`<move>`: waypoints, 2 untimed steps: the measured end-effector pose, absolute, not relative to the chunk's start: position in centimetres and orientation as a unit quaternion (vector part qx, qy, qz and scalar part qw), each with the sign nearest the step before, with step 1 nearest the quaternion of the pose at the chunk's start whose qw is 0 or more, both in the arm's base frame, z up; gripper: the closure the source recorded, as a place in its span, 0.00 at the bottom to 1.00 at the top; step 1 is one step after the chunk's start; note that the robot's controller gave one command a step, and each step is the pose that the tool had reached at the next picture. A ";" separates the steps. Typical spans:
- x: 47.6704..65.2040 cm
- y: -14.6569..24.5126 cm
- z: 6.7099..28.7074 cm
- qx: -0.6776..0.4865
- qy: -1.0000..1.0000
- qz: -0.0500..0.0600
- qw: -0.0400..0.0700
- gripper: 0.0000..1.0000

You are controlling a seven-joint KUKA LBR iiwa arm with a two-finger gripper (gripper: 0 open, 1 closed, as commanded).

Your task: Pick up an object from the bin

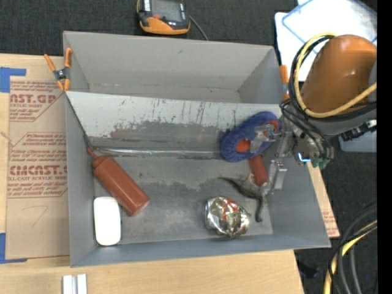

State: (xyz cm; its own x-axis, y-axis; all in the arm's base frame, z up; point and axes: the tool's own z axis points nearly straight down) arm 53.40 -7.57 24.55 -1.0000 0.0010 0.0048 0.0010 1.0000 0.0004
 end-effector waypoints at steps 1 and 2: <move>53.5 -7.5 24.9 0.000 -1.000 0.000 -0.001 0.00; 50.2 -5.5 10.6 -0.038 -0.999 0.000 -0.003 0.00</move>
Offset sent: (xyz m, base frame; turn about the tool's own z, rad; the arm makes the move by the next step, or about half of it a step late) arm -0.0416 0.0249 -0.1755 0.0949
